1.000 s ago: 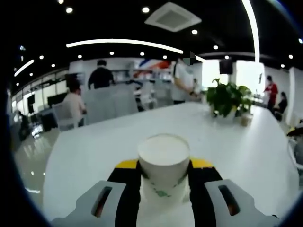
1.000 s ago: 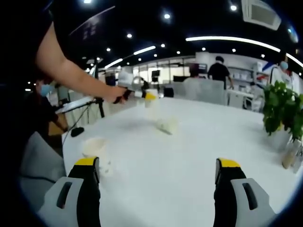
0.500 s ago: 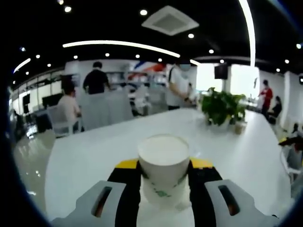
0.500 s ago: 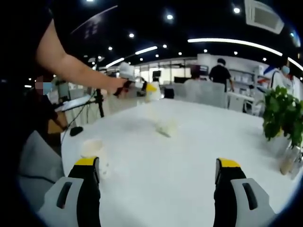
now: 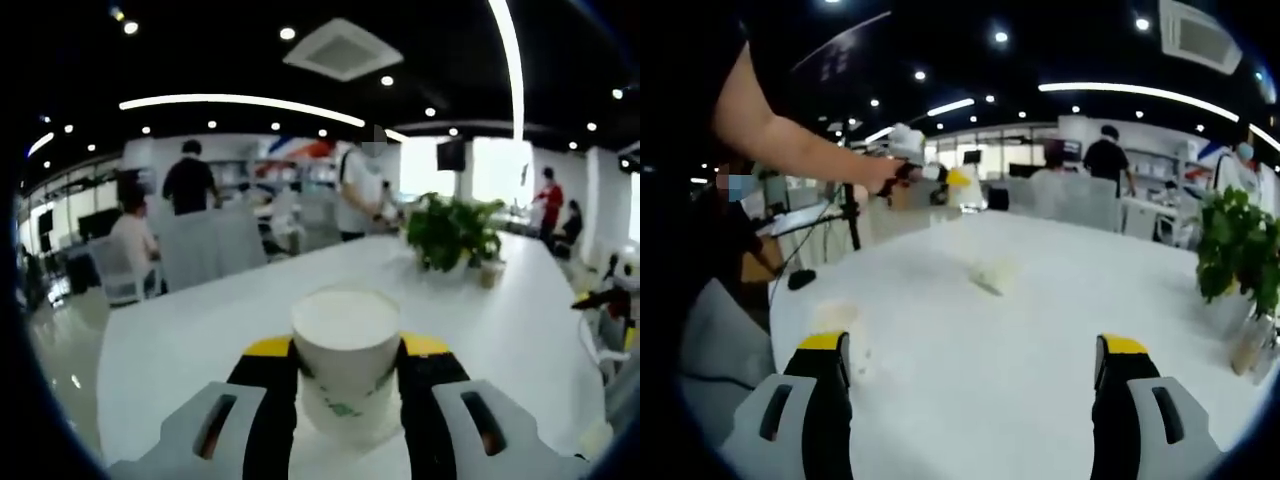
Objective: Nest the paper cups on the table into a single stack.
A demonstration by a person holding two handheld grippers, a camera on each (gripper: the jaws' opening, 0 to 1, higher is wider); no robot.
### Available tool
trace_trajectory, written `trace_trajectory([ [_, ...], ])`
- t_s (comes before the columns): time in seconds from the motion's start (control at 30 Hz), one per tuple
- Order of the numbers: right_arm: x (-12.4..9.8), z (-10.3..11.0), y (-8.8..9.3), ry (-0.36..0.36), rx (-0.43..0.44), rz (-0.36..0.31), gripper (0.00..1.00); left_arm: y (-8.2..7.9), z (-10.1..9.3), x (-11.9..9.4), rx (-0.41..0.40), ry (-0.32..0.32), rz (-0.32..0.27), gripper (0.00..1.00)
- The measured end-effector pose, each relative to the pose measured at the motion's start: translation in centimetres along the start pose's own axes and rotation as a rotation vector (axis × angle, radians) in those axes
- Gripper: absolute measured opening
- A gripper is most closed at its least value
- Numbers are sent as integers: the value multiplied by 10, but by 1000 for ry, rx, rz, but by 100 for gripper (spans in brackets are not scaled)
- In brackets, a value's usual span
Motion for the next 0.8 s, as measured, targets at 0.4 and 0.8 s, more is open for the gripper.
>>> trace_trajectory([
  [0.4, -4, 3, -6, 0, -12, -3, 100, -9, -28, -18, 36, 48, 5, 37],
  [0.8, -6, 6, -14, -9, -26, -11, 100, -26, -57, -33, 68, 97, -14, 37],
])
Point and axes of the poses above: the point that each gripper's makers call its tool centre point, and the gripper's own axes: x roughly forward along the fingers, z roughly to its left, y roughly out of its underside, the point moved 3 cm from there along -x, roughly backward along the fingers, and after that the axes turned 10 degrees about z, right-handed, at the moved point
